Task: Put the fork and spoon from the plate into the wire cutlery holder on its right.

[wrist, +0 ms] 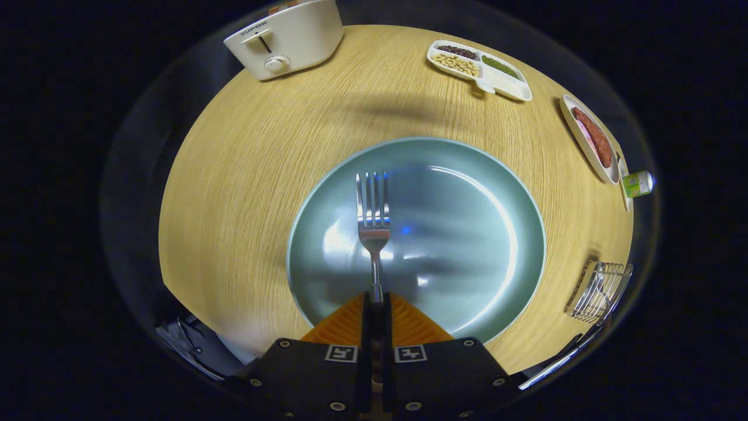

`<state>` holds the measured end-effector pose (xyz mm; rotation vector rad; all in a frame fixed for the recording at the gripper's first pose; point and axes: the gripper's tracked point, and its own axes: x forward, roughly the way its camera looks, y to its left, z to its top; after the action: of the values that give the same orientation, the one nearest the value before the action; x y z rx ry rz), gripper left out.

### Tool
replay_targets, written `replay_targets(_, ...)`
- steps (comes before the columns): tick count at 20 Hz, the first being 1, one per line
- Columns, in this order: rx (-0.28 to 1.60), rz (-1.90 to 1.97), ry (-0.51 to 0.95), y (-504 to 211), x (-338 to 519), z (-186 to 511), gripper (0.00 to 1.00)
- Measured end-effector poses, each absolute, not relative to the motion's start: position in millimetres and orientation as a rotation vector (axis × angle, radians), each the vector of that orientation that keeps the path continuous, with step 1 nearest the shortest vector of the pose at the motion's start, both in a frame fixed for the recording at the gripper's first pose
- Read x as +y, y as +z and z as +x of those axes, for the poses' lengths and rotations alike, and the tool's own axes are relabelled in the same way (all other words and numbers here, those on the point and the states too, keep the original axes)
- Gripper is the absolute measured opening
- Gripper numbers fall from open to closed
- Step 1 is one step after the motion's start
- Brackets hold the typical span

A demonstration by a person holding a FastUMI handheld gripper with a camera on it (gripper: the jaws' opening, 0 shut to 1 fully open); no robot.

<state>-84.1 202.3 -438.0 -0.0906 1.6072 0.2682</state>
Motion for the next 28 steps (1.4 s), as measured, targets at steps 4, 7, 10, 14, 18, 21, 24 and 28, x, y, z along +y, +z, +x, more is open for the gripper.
replay_targets(4, 1.588, -0.035, 0.270, -435, 204, -80, 0.04)
replay_targets(7, 1.537, 0.027, 0.250, -424, 205, -69, 0.04)
replay_targets(10, 1.492, 0.087, 0.210, -410, 200, -61, 0.04)
replay_targets(14, 1.417, 0.149, 0.139, -381, 176, -56, 0.04)
replay_targets(18, 1.364, 0.214, 0.044, -356, 144, -58, 0.04)
replay_targets(21, 1.332, 0.243, -0.010, -338, 109, -67, 0.04)
replay_targets(24, 1.304, 0.256, -0.054, -330, 67, -71, 0.04)
replay_targets(28, 1.300, 0.278, -0.127, -327, 0, -80, 0.04)
